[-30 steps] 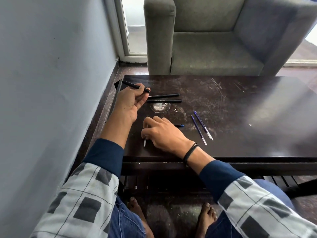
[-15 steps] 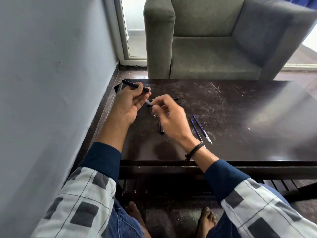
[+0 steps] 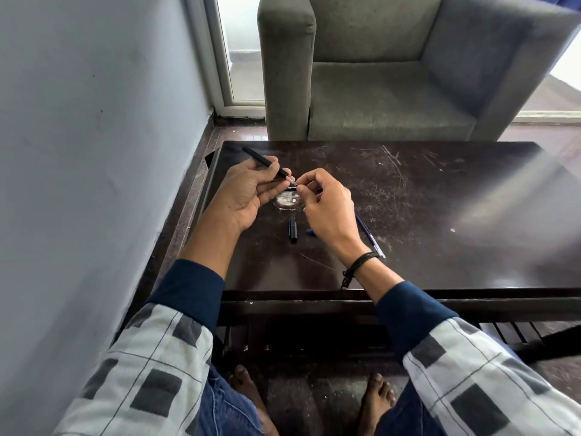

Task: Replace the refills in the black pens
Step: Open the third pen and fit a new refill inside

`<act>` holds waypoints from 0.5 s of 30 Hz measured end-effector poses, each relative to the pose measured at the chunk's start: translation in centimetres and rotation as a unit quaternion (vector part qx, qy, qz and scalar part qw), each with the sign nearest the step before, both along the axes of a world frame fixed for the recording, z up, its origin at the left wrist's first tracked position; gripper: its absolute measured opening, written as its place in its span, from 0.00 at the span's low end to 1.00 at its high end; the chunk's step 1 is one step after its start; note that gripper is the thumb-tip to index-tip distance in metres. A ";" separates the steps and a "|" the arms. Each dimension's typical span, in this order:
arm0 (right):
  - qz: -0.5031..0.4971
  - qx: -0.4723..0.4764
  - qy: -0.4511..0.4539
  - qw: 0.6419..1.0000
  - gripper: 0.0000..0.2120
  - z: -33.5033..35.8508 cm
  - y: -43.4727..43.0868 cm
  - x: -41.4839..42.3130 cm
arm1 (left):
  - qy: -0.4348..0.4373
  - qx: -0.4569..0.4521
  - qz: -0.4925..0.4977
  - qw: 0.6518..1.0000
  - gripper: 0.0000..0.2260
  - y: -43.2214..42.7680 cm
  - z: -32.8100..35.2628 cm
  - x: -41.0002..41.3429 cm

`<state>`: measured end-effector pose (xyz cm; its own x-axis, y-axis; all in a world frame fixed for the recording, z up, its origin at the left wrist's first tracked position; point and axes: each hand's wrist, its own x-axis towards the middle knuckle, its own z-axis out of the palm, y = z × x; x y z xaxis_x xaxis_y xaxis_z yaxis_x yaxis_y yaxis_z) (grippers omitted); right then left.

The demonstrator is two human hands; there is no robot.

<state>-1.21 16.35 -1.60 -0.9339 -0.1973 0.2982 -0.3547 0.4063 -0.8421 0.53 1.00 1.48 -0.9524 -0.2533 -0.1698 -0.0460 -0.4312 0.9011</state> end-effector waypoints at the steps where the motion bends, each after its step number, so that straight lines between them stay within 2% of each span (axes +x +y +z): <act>1: -0.001 0.001 -0.002 1.000 0.04 0.0 0.0 0.0 | -0.003 -0.016 -0.007 1.000 0.04 0.1 0.0 0.0; 6: -0.001 0.009 -0.019 1.000 0.03 -0.1 0.0 -0.1 | -0.013 -0.094 -0.033 0.995 0.07 0.6 -0.3 0.2; 11: -0.014 0.077 -0.021 0.997 0.11 0.5 0.6 -0.3 | -0.019 -0.082 0.026 0.996 0.06 0.2 -0.4 -0.2; 15: -0.014 0.148 -0.028 0.988 0.04 0.5 1.0 -0.7 | -0.019 -0.065 0.065 0.996 0.06 -0.8 -0.5 -0.5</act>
